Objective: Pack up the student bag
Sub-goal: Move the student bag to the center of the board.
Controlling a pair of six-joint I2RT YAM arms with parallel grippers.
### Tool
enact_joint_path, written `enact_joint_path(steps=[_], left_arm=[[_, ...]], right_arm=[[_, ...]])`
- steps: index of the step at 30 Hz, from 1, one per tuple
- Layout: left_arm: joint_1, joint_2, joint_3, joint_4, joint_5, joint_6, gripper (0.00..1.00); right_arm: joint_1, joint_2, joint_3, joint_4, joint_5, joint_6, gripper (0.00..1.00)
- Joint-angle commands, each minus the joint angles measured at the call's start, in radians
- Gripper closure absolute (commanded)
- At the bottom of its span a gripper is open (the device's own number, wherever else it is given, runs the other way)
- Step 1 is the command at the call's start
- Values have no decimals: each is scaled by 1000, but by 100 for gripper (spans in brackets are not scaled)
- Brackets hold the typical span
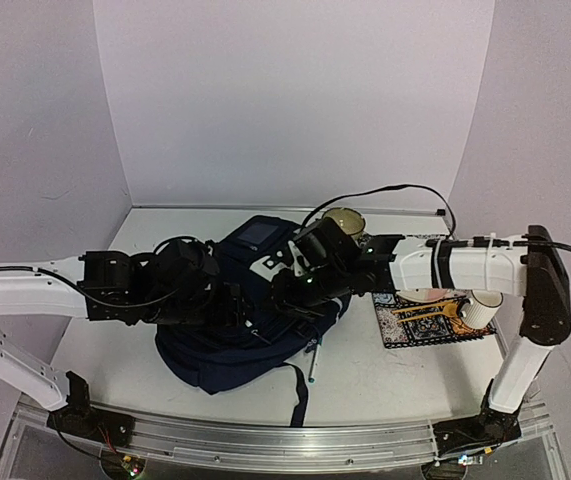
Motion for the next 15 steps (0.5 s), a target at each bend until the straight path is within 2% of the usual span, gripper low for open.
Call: enact_joint_path(steps=[1, 8, 15], left_arm=[[-14, 5, 0, 2, -31, -67, 31], [-39, 24, -6, -1, -72, -141, 36], [-40, -29, -70, -77, -177, -302, 44]], right_arm=[[6, 77, 110, 53, -29, -26, 68], [6, 149, 265, 77, -13, -68, 95], [6, 182, 316, 79, 2, -75, 100]])
